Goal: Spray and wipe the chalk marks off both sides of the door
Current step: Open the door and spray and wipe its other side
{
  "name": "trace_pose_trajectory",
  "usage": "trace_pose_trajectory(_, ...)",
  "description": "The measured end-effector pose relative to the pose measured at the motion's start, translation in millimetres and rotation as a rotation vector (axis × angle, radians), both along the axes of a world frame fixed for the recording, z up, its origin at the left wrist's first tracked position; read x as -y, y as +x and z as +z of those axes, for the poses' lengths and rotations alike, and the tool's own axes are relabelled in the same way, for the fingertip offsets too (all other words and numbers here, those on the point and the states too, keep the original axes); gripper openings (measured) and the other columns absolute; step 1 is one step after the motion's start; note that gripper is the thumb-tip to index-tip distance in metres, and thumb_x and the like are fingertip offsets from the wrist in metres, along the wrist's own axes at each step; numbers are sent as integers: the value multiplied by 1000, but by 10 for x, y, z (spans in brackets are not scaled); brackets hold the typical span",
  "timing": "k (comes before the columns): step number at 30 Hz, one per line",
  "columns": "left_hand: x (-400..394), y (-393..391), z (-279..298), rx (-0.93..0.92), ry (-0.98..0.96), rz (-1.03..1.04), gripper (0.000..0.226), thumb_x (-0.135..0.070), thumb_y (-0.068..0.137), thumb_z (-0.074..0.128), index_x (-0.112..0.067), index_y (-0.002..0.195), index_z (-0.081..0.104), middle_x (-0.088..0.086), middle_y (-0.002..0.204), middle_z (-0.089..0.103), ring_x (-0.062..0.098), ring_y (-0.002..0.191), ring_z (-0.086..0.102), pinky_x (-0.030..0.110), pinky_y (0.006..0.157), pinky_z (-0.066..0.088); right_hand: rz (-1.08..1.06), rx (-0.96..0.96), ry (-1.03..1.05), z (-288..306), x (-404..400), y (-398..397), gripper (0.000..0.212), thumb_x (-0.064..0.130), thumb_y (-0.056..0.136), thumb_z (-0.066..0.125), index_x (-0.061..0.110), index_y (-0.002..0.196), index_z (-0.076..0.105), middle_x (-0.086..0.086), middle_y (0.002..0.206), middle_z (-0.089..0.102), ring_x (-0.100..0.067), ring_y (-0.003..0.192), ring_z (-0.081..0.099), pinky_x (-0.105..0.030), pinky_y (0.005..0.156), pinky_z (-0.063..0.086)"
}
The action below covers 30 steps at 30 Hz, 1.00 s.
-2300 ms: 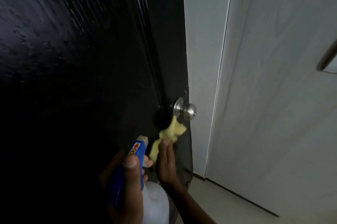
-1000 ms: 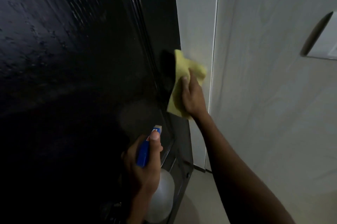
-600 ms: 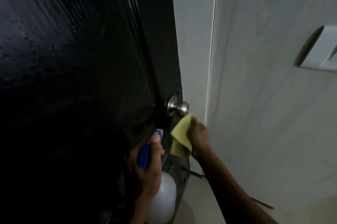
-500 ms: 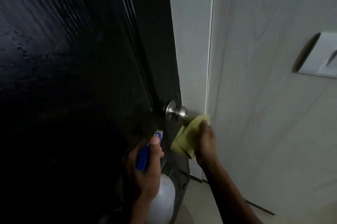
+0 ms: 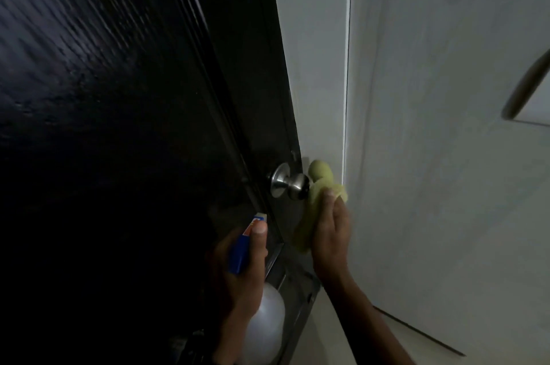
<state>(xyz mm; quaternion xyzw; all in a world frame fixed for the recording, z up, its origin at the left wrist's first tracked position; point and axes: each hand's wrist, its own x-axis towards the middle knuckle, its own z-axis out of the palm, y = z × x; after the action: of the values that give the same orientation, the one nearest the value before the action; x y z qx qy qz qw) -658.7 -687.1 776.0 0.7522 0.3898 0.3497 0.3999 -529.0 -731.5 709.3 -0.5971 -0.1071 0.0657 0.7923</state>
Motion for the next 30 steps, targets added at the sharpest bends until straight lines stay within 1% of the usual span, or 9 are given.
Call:
trace_pose_trajectory(3, 49, -16, 26, 70, -46, 45, 105, -107, 56, 23, -13, 72, 65, -2, 58, 63, 0, 63, 65, 10, 55, 47, 133, 245, -11, 219, -216, 26, 34, 30, 106, 35, 8, 103, 61, 1, 81, 63, -8, 70, 57, -20, 59, 45)
trace_pose_trajectory(5, 86, -35, 34, 108, -60, 71, 117, -107, 54, 25, -6, 91, 69, -3, 71, 67, -6, 70, 66, 6, 59, 46, 194, 323, -77, 275, -540, 57, 44, 32, 108, 31, 12, 143, 47, -11, 127, 61, -14, 109, 61, -29, 84, 54)
trace_pose_trajectory(7, 92, -64, 19, 103, -43, 57, 121, -106, 57, 25, -1, 95, 69, -3, 75, 67, -5, 73, 66, 5, 61, 46, 175, 345, -75, 172, -805, 10, 50, 34, 108, 31, 17, 156, 28, -10, 153, 42, -17, 136, 46, -38, 108, 45)
trace_pose_trajectory(11, 75, -80, 50, 89, -7, 32, 116, -105, 62, 22, -3, 87, 71, -4, 70, 69, -1, 73, 68, 9, 61, 47, 122, 344, -63, -201, -859, -248, 39, 41, 107, 38, 12, 127, 53, -4, 119, 60, -7, 109, 58, -43, 92, 53)
trace_pose_trajectory(15, 56, -111, 75, 71, -19, 51, 104, -106, 60, 24, -14, 76, 70, -4, 61, 67, 4, 65, 67, 27, 64, 48, 309, 333, -193, -827, -602, -471, 59, 6, 104, 51, 23, 157, 30, -3, 163, 29, -18, 149, 32, -50, 116, 37)
trace_pose_trajectory(21, 22, -141, 114, 63, 20, 21, 92, -104, 64, 22, -24, 75, 66, -5, 62, 68, 1, 70, 67, 21, 62, 45, 174, 175, -111, -709, -409, -352, 50, 34, 107, 33, 22, 155, 32, -2, 147, 51, -16, 133, 52, -39, 108, 47)
trace_pose_trajectory(25, 9, -150, 89, 63, -13, 0, 111, -106, 58, 20, -9, 83, 69, -3, 67, 66, 0, 66, 66, 11, 57, 46, 260, 113, -243, -742, -634, -303, 39, 37, 105, 40, 32, 143, 40, -1, 127, 61, -19, 112, 63, -50, 92, 54)
trace_pose_trajectory(28, 7, -144, 77, 39, -2, -12, 108, -106, 59, 18, -13, 82, 68, -5, 66, 65, -1, 65, 65, 17, 58, 43, 364, 147, -294, -956, -597, -299, 51, 28, 106, 46, 29, 153, 29, -1, 138, 56, -13, 119, 61, -37, 95, 53)
trace_pose_trajectory(30, -4, -131, 47, 26, 7, -24, 95, -105, 62, 18, -23, 77, 66, -6, 64, 66, -2, 68, 66, 19, 61, 43, 351, -1, -266, -1006, -469, -202, 48, 45, 103, 41, 20, 144, 43, -3, 122, 63, -11, 103, 66, -29, 81, 54)
